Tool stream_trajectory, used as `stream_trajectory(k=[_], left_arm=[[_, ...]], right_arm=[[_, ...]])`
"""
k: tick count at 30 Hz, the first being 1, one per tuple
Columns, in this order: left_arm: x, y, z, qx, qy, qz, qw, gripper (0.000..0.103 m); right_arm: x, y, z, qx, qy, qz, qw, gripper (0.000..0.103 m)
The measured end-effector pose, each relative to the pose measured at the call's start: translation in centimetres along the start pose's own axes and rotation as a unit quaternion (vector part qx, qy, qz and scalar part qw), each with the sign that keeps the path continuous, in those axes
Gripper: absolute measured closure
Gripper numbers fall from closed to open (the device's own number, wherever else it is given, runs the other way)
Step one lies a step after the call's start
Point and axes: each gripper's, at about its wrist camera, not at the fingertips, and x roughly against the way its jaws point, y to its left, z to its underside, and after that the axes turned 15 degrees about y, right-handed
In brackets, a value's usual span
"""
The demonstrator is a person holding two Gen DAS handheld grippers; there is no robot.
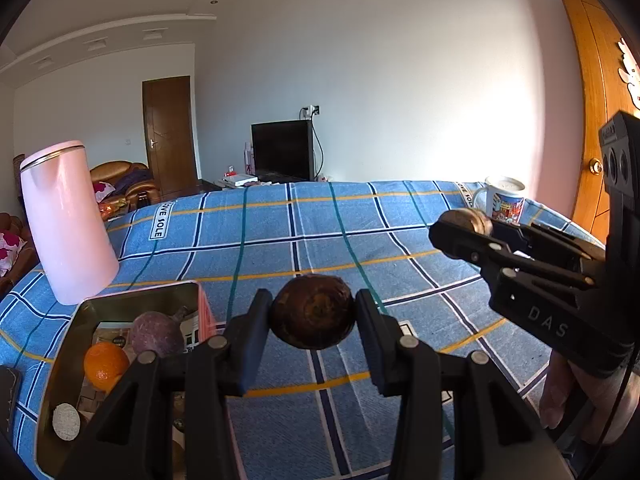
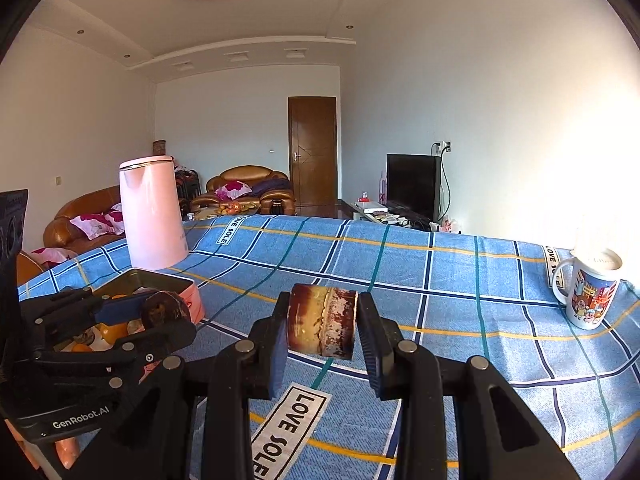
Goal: Organize fruits
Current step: 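Carry jar to tin box with right tool while left tool carries dark fruit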
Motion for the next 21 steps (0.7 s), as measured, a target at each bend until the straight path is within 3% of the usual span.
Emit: stream_trajectory(k=[21], left_arm=[[1.9,0.9,0.7,0.004,-0.040,0.005,0.9992,0.058]], right_arm=[[0.9,1.8,0.4,0.023,-0.016,-0.011,1.000,0.069]])
